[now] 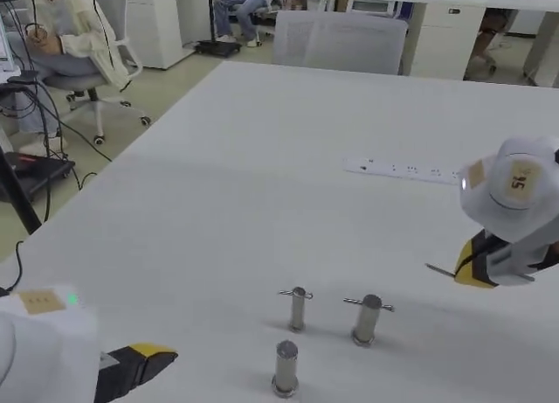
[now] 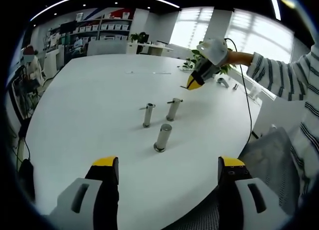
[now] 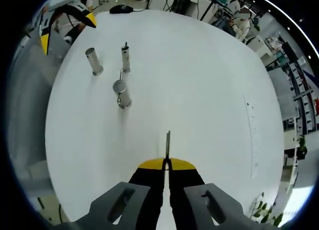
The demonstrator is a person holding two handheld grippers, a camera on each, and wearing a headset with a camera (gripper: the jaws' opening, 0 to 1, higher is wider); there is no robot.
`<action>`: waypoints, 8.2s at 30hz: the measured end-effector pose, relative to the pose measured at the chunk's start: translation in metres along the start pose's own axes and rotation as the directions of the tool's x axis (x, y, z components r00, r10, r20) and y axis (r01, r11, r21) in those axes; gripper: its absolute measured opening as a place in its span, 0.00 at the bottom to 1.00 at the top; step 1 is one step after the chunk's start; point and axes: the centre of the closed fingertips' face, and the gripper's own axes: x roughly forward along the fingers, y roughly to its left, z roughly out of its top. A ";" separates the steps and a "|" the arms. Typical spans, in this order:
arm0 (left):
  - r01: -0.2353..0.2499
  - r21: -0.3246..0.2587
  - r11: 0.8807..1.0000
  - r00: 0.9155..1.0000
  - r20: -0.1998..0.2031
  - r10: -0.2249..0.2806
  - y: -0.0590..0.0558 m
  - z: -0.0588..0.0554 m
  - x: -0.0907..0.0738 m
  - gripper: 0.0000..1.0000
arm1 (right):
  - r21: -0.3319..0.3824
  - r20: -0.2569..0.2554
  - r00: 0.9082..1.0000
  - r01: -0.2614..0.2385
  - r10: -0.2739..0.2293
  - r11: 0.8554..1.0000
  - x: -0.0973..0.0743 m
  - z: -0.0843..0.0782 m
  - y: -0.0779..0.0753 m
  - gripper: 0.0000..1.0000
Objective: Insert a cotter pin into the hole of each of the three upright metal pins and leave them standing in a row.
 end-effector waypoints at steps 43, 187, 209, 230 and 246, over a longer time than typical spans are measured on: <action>0.153 0.052 0.987 0.983 0.092 -0.157 -0.035 0.059 0.038 0.46 | -0.013 0.165 0.954 0.256 -0.251 0.967 -0.065 0.030 0.060 0.02; 0.402 -0.006 0.916 0.915 -0.017 -0.402 -0.095 0.050 0.065 0.00 | 0.345 0.543 0.832 -0.098 -0.113 0.934 -0.061 0.063 0.145 0.31; 0.481 0.404 0.778 0.857 -0.031 -0.514 -0.113 0.049 0.051 0.01 | 0.309 0.632 0.775 -0.276 0.020 0.910 -0.060 0.067 0.166 0.34; 0.525 0.505 0.685 0.819 -0.081 -0.568 -0.121 0.046 0.051 0.01 | 0.298 0.654 0.753 -0.342 0.070 0.891 -0.059 0.069 0.174 0.19; 0.545 0.509 0.666 0.804 -0.092 -0.588 -0.127 0.048 0.050 0.01 | 0.263 0.683 0.725 -0.357 0.089 0.896 -0.062 0.075 0.176 0.10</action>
